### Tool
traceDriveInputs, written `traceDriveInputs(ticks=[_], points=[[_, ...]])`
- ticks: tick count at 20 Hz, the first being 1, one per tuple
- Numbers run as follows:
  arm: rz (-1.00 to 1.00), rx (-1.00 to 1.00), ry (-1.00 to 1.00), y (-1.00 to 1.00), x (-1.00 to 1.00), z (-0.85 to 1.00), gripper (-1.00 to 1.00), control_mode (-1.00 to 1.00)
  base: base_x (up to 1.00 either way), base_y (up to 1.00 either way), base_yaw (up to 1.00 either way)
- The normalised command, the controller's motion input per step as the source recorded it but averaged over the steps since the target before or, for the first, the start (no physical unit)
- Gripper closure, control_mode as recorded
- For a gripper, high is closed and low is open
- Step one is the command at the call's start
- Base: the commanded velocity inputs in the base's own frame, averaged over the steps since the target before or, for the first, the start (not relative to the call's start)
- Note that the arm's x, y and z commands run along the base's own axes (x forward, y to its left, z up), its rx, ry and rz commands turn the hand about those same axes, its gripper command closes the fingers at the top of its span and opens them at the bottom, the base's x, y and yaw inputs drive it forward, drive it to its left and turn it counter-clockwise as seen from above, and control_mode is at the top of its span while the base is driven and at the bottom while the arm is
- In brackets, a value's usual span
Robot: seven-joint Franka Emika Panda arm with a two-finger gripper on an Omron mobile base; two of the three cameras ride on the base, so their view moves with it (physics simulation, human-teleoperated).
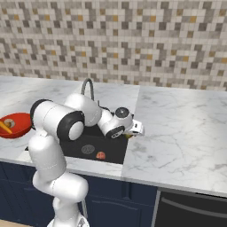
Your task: There is a mixed pile of frozen fruits and vegetables on the counter. Locate all the frozen vegetables and place the items in a bowl on the counter. Take all the frozen fruits and defrost them in a running sink.
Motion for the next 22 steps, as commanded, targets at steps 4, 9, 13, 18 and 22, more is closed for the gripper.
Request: traceDriveInputs(ticks=[4, 9, 13, 18, 22], points=[[0.07, -0.01, -0.02, 0.86, -0.05, 0.0, 1.0, -1.0, 0.0, 0.0, 0.0], [0.07, -0.02, 0.0, 0.62, 0.0, -0.22, 1.0, -1.0, 0.0, 0.0, 0.0], [0.05, -0.03, 0.0, 0.36, 0.0, -0.34, 1.0, -1.0, 0.0, 0.0, 0.0], [0.05, -0.01, 0.0, 0.31, 0.0, -0.51, 1.0, -1.0, 0.0, 0.0, 0.0], [0.04, -0.01, 0.0, 0.27, 0.0, -0.54, 1.0, -1.0, 0.0, 0.0, 0.0]])
